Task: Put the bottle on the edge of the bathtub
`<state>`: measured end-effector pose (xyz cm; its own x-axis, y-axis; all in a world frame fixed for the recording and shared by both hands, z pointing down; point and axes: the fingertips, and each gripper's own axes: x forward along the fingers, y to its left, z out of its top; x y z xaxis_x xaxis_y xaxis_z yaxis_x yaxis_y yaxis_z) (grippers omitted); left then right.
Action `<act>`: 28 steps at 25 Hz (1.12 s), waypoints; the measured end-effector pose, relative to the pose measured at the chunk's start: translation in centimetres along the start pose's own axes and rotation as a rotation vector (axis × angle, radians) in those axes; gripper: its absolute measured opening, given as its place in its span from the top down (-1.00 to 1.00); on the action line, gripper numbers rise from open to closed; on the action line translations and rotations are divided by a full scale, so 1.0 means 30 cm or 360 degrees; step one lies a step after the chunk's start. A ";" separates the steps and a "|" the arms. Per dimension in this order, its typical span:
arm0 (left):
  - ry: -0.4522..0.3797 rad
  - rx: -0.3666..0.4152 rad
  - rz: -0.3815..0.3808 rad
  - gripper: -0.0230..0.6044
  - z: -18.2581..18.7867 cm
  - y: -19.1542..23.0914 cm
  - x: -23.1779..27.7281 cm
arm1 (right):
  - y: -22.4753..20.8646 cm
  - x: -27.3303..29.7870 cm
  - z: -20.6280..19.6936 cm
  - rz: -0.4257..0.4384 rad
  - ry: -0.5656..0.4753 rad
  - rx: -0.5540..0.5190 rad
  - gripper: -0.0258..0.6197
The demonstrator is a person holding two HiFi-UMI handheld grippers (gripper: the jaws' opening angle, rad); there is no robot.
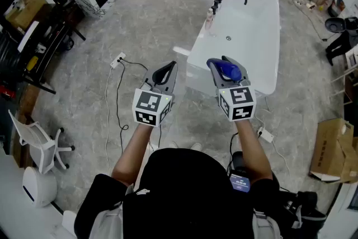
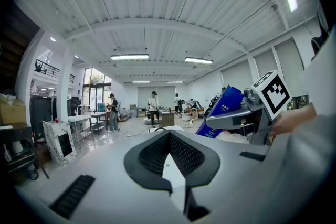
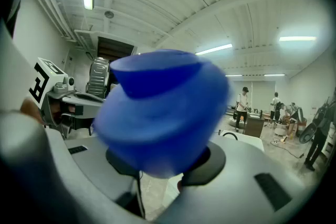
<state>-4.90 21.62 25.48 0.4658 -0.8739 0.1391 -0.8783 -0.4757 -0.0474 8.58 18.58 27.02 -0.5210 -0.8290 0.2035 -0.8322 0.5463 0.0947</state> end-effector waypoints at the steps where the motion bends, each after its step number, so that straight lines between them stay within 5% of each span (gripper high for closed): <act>1: 0.0003 -0.0003 0.0003 0.89 -0.004 -0.005 -0.002 | -0.004 -0.002 -0.004 -0.0002 0.0003 0.0000 0.39; 28: 0.0033 -0.0041 -0.0037 0.89 -0.018 -0.044 0.073 | -0.084 -0.017 -0.025 -0.0009 0.0010 0.0094 0.39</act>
<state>-2.79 20.39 26.37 0.4842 -0.8601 0.1605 -0.8698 -0.4931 -0.0186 11.08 17.71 27.41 -0.5152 -0.8312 0.2091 -0.8450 0.5334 0.0381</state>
